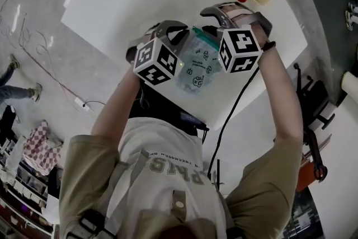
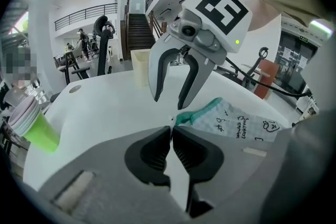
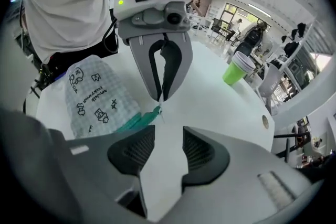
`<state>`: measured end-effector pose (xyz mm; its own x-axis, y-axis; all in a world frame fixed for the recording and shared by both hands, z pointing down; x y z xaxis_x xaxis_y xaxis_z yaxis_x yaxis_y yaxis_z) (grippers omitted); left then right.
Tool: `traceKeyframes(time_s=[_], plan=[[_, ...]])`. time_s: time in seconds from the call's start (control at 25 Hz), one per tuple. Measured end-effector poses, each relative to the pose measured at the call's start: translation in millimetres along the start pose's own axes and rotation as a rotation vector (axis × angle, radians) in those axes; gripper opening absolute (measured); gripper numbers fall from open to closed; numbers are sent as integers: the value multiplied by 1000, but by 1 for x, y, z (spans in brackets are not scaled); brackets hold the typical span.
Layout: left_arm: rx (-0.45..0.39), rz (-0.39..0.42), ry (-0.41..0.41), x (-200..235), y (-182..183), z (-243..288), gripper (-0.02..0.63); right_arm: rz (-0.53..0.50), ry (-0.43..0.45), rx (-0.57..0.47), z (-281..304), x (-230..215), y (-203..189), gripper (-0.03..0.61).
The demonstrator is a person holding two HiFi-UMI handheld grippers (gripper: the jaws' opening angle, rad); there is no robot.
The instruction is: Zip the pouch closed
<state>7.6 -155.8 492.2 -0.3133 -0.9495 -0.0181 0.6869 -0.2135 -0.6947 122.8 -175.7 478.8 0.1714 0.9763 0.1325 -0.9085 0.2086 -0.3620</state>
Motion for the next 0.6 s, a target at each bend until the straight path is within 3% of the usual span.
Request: traceKeyframes(time_s=[0.16, 0.6], plan=[[-15, -1, -14, 2, -1, -2, 25, -110, 14, 55, 13, -5, 4, 159], [-25, 27, -52, 3, 0, -1, 25, -245, 150, 94, 25, -3, 13, 131]])
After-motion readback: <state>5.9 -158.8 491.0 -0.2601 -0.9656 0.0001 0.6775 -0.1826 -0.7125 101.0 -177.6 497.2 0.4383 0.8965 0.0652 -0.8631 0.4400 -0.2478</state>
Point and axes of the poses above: the fingertips, and each gripper's own axes: z forward along the fingers, x to its left, y out of its top, the point moved 9 cm from there along -z, backward along the fingers, and after that the axes turned 7 degrees about z, right-handed, at the moved point
